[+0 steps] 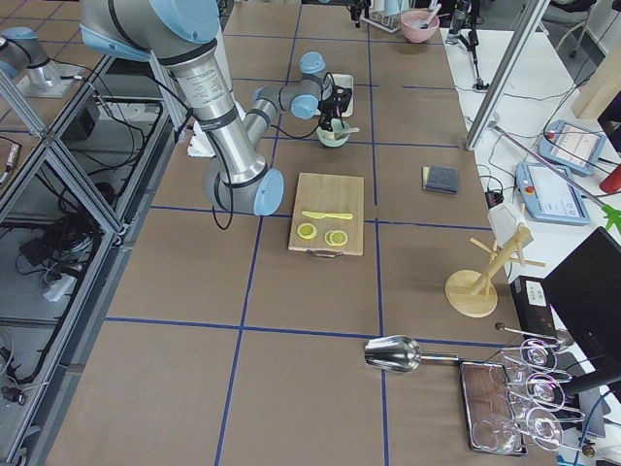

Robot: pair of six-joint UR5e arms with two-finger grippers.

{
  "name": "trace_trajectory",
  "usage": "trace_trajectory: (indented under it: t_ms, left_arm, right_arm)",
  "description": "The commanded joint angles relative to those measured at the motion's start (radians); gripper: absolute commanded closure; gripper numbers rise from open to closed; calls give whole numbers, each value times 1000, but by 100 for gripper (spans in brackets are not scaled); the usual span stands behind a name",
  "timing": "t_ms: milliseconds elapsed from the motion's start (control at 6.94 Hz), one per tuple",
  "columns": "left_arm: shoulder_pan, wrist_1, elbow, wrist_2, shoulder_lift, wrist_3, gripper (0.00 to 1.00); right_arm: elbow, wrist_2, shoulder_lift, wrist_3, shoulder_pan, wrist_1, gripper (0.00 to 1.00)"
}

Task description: Put spoon and bun in bowl

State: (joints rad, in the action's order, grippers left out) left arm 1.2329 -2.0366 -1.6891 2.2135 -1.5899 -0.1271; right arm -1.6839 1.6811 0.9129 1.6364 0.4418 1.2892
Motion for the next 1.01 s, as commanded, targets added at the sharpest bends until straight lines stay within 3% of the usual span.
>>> trace_trajectory:
  t_ms: [0, 144, 288, 432, 720, 864]
  left_arm:
    - [-1, -2, 12, -3, -1, 30, 0]
    - [0, -1, 22, 2, 1, 88, 0]
    - [28, 1, 29, 3, 2, 142, 0]
    - [81, 15, 38, 0, 2, 205, 0]
    - [138, 18, 39, 15, 2, 219, 0]
    - [183, 86, 29, 97, -2, 219, 0]
  right_arm:
    - [-81, 81, 94, -12, 73, 9, 26]
    - [-159, 156, 186, -47, 142, 9, 25]
    - [-262, 213, 330, -131, 199, 9, 16]
    - [-316, 336, 456, -299, 304, 7, 0]
    - [-333, 527, 639, -619, 533, -1, 0]
    - [-332, 592, 737, -826, 648, 1, 0]
